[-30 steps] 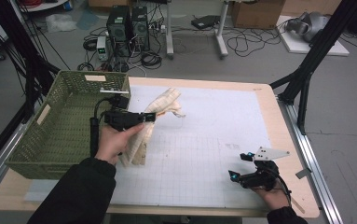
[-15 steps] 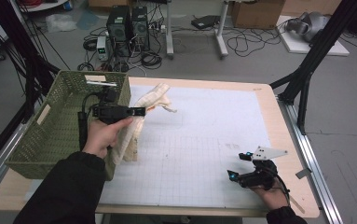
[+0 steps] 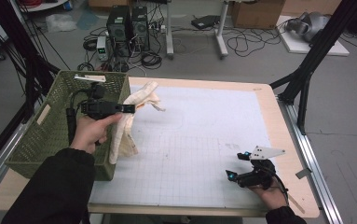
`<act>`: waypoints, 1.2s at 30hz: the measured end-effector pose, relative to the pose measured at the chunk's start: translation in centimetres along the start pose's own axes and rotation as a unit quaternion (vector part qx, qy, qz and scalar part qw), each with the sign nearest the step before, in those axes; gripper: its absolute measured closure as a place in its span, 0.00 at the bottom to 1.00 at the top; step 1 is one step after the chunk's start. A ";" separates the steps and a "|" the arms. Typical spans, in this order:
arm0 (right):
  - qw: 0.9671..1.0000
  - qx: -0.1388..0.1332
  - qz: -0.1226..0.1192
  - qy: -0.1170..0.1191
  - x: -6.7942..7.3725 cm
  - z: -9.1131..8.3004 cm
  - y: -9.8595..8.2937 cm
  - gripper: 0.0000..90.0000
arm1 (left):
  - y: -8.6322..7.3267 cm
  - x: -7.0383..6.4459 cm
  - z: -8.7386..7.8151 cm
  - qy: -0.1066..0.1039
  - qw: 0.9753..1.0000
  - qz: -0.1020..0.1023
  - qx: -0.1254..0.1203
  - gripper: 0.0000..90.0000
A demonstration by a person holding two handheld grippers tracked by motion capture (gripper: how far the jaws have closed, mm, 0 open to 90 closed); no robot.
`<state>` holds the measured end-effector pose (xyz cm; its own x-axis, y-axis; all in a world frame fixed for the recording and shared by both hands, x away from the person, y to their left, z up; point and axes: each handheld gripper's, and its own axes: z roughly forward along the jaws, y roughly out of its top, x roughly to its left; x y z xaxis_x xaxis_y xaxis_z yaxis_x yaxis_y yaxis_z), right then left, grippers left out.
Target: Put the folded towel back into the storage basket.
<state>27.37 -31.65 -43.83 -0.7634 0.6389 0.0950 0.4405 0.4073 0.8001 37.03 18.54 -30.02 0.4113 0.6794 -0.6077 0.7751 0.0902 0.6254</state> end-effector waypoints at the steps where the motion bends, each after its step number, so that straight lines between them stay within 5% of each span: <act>1: 1.000 0.000 -0.001 0.000 0.0 0.0 0.0 0.15 | 0.0 0.1 0.0 0.004 1.000 0.000 0.001 0.88; 9: 1.000 0.001 -0.002 0.000 -0.1 0.1 0.0 0.15 | 0.3 1.6 -0.9 0.018 1.000 -0.015 -0.008 0.88; 36: 1.000 0.009 -0.005 0.001 -0.1 0.6 0.0 0.15 | 0.3 7.9 -7.9 0.069 0.995 -0.057 -0.043 0.88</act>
<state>27.69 -31.33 -44.22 -0.7691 0.6331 0.0875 0.4409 0.4264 0.7898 36.70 29.68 -30.74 0.2493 0.7541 -0.6076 0.7664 0.2299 0.5998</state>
